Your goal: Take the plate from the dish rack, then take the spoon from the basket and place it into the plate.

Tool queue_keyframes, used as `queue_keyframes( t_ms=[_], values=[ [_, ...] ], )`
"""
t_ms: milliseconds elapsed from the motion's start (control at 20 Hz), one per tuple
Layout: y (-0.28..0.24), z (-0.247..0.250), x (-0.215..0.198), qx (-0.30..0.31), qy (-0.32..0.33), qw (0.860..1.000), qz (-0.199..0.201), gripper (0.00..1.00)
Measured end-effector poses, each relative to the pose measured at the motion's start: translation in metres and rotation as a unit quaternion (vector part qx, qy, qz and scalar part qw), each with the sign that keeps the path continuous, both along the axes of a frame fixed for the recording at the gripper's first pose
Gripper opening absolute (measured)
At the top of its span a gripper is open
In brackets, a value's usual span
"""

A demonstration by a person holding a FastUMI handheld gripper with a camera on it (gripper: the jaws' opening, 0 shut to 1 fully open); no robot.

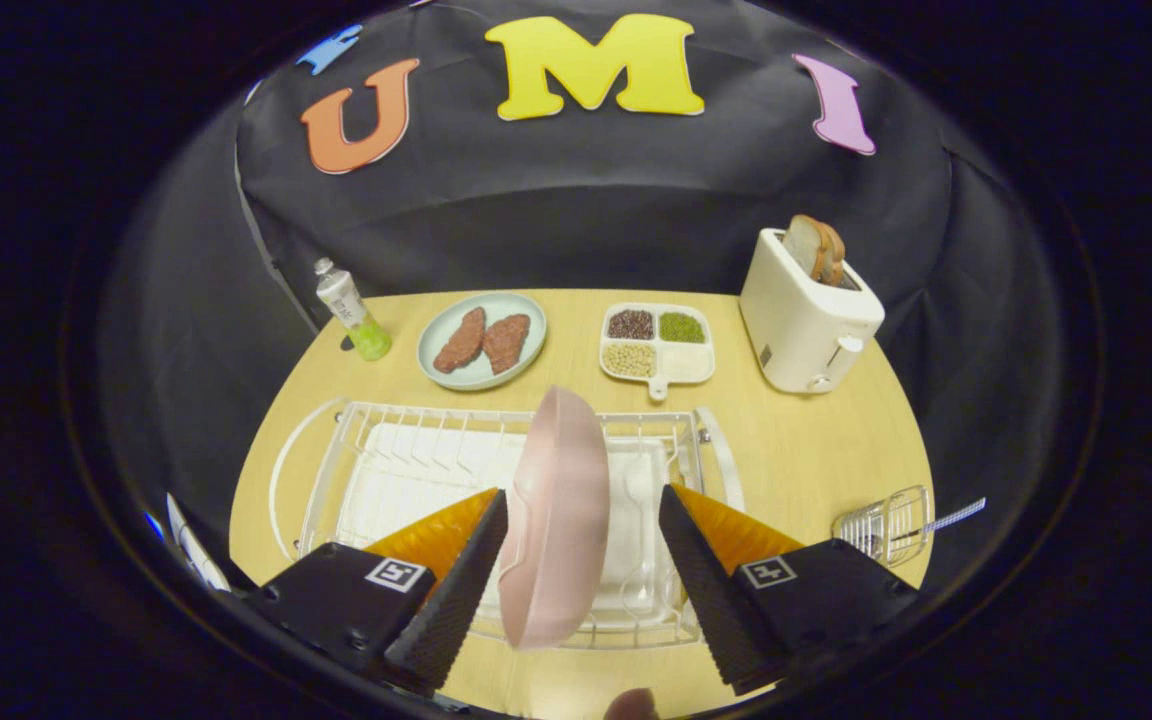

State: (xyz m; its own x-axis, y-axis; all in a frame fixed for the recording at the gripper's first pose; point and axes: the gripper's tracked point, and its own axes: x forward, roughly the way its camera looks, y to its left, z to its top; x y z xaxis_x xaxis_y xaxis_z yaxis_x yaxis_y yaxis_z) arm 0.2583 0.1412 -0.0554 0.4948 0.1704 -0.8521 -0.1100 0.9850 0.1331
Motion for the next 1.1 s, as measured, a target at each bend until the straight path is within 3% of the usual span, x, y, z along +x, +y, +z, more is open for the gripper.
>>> queue_keyframes(
  t_ms=[150,400,450,900,1100],
  values=[
    [0.004,-0.008,0.001,-0.007,0.015,1.000,-0.006,0.86],
    [0.011,-0.015,-0.013,-0.021,0.047,0.998,-0.036,0.44],
    [0.011,-0.014,-0.016,-0.027,0.053,0.997,-0.040,0.41],
    [0.002,0.013,-0.015,-0.102,0.038,0.992,-0.067,0.36],
    [-0.001,0.043,-0.014,-0.118,-0.012,0.991,-0.059,0.33]
  ],
)
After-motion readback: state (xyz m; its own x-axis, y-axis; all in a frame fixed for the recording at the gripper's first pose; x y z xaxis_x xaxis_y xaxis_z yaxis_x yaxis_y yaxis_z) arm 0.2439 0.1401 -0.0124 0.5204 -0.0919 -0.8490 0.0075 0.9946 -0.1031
